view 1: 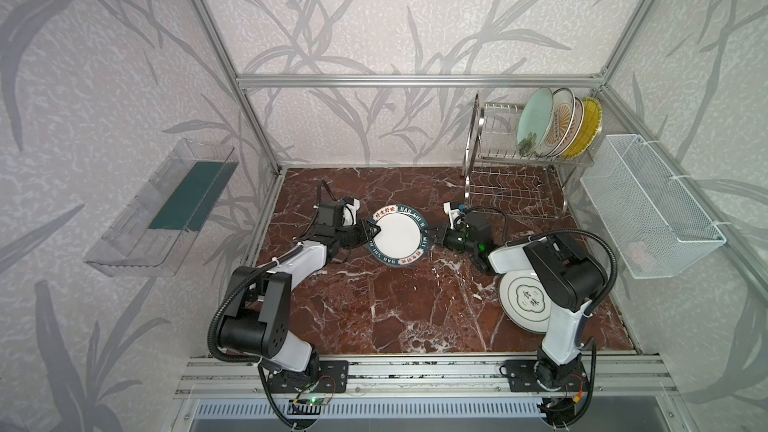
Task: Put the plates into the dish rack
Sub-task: 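Close the right gripper on the rim and tilt the plate up with both grippers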
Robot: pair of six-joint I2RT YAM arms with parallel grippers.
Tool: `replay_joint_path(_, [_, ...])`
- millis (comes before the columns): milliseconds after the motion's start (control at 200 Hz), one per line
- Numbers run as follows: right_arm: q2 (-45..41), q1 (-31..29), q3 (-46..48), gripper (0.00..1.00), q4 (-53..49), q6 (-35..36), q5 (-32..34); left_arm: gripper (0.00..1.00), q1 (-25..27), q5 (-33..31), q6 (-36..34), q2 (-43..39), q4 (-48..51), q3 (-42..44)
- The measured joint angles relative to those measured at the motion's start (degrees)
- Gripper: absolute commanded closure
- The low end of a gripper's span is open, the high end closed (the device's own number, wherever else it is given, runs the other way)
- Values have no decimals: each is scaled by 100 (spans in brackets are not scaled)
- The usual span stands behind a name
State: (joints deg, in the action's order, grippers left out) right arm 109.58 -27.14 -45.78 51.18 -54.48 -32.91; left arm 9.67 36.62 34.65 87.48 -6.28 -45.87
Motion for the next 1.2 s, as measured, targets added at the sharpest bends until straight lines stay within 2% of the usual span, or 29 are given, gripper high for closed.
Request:
replay_joint_path(245, [-9, 17, 0, 100, 2, -9, -44, 87, 0, 35, 7, 0, -92, 2])
replay_joint_path(435, [-35, 92, 2, 100, 0, -111, -61, 100, -2, 227, 50, 0, -387, 31])
replay_joint_path(570, [-122, 114, 11, 100, -2, -118, -50, 100, -11, 310, 151, 2, -599, 74])
replay_joint_path(725, [-205, 131, 52, 86, 0, -114, -28, 100, -11, 402, 295, 20, -844, 153])
replay_joint_path(840, [-243, 120, 55, 81, 57, -98, -11, 100, 9, 496, 461, 72, -1005, 203])
replay_joint_path(1200, [-326, 92, 195, 77, 420, -247, -13, 100, 17, 603, 876, 81, -1703, 407])
